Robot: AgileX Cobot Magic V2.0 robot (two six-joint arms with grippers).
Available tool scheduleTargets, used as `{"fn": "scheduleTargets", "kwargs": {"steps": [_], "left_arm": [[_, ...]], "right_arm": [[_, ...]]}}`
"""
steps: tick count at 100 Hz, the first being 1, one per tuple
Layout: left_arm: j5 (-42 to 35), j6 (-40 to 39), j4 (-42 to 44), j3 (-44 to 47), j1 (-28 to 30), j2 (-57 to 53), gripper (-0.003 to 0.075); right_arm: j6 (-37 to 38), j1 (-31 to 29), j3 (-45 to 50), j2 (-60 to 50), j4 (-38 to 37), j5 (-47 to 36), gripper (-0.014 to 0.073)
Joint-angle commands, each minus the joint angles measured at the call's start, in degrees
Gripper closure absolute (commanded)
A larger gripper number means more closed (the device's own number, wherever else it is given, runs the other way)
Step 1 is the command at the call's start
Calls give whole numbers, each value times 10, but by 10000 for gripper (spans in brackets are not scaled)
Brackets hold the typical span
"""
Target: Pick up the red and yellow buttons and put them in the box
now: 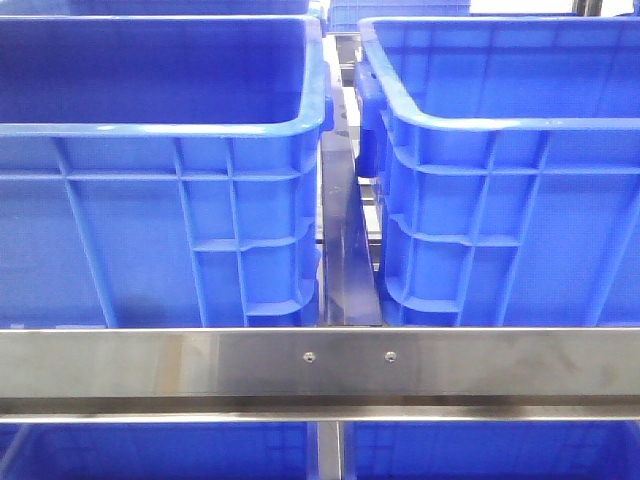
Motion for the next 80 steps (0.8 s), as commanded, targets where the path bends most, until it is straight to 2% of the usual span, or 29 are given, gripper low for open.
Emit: {"fn": "scheduleTargets", "kwargs": {"steps": [1, 24, 55, 80], "left_arm": [[0, -4, -9, -25, -2, -12, 739], [119, -4, -28, -168, -2, 57, 739], [281, -4, -28, -395, -2, 246, 739], [378, 4, -28, -505, -2, 383, 739]], "right_arm": [[-1, 0, -11, -15, -1, -49, 662], [-1, 0, -11, -15, -1, -49, 662], [-1, 0, -11, -15, -1, -49, 662], [-1, 0, -11, -15, -1, -49, 662]]}}
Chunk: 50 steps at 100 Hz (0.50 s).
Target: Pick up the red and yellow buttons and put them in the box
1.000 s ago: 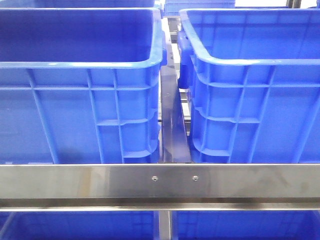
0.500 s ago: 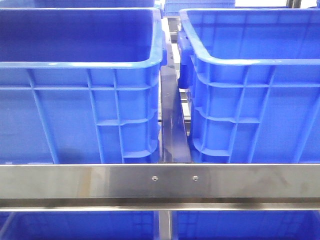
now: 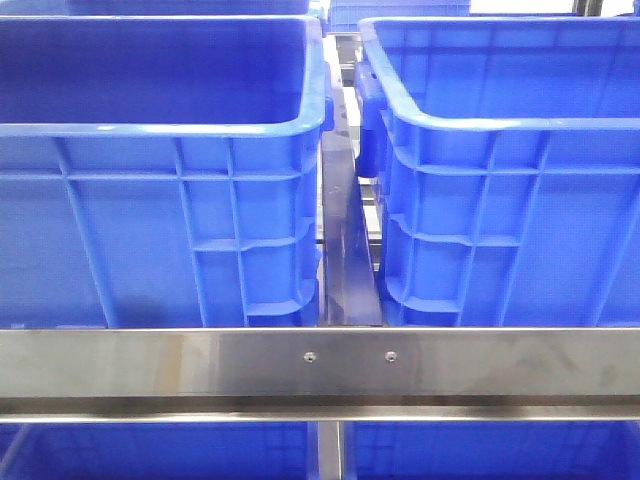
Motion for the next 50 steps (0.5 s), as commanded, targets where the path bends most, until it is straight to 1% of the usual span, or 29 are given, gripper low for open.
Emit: {"fn": "scheduleTargets", "kwargs": {"steps": [1, 24, 41, 47, 50], "left_arm": [[-1, 2, -4, -45, -2, 49, 739], [4, 2, -4, -52, -2, 119, 739], [4, 2, -14, -52, -2, 145, 738], [4, 2, -20, -52, -2, 150, 729], [4, 3, -20, -52, -2, 153, 707]], "right_arm": [[-1, 0, -11, -15, -1, -49, 662], [-1, 0, -11, -15, -1, -49, 662], [-1, 0, -11, -15, -1, -49, 662], [-1, 0, -11, -15, -1, -49, 662], [-1, 0, -11, -15, -1, -49, 662]]}}
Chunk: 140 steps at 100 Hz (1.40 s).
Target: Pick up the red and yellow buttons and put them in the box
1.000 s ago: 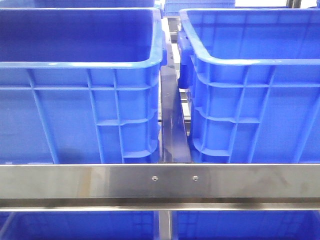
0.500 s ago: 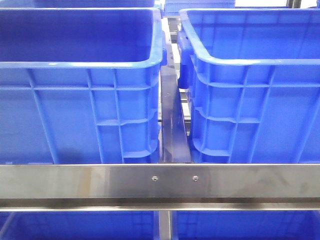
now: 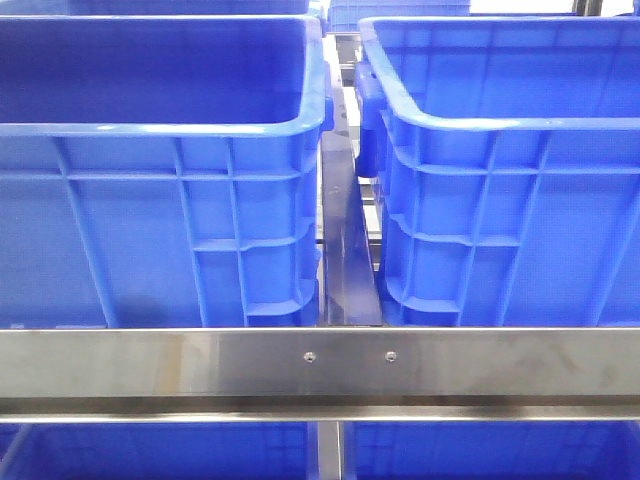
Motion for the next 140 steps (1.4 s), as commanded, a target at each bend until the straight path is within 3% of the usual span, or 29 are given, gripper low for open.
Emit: {"fn": "scheduleTargets", "kwargs": {"steps": [1, 11, 21, 28, 67, 103, 140], "left_arm": [[-33, 2, -11, -20, -2, 5, 701], [-33, 2, -11, -20, -2, 6, 547], [-33, 2, -11, -20, -2, 6, 334], [-33, 2, -11, -20, -2, 6, 268], [-37, 32, -70, -59, -18, 55, 299], [-40, 32, -66, -186, -158, 247, 299], [-25, 29, -60, -317, -185, 440, 299]], "right_arm": [[-1, 0, -11, -15, -1, -49, 662], [-1, 0, -11, -15, -1, -49, 662], [-1, 0, -11, -15, -1, -49, 662], [-1, 0, -11, -15, -1, -49, 662], [-1, 0, -11, -15, -1, -49, 662], [-1, 0, -11, -15, -1, -49, 662], [-1, 0, -11, -15, -1, -49, 662]]}}
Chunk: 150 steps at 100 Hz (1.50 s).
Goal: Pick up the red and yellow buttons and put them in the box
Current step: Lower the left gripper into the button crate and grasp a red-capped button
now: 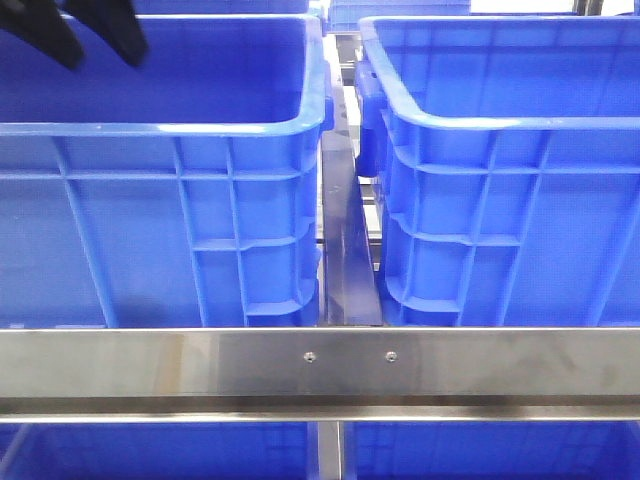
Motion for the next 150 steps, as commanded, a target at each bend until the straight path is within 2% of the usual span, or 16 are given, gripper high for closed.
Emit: {"fn": "scheduleTargets", "kwargs": {"steps": [1, 33, 99, 107, 121, 128, 150], "left_arm": [[-20, -1, -2, -40, -5, 13, 299], [-27, -1, 17, -57, -5, 86, 299], [-39, -6, 23, -57, -5, 141, 309], [-39, -6, 23, -57, -5, 141, 400], [-36, -6, 23, -57, -5, 139, 650], [-35, -6, 23, -57, -5, 131, 741], [-25, -6, 22, -57, -15, 63, 739]], "right_arm": [[-1, 0, -11, -15, -1, -49, 662], [-1, 0, -11, -15, -1, -49, 662], [-1, 0, -11, -15, -1, -49, 662], [-1, 0, -11, -15, -1, -49, 662], [-1, 0, -11, -15, -1, -49, 662], [-1, 0, -11, -15, -1, -49, 662], [-1, 0, -11, -15, -1, -49, 662]]}}
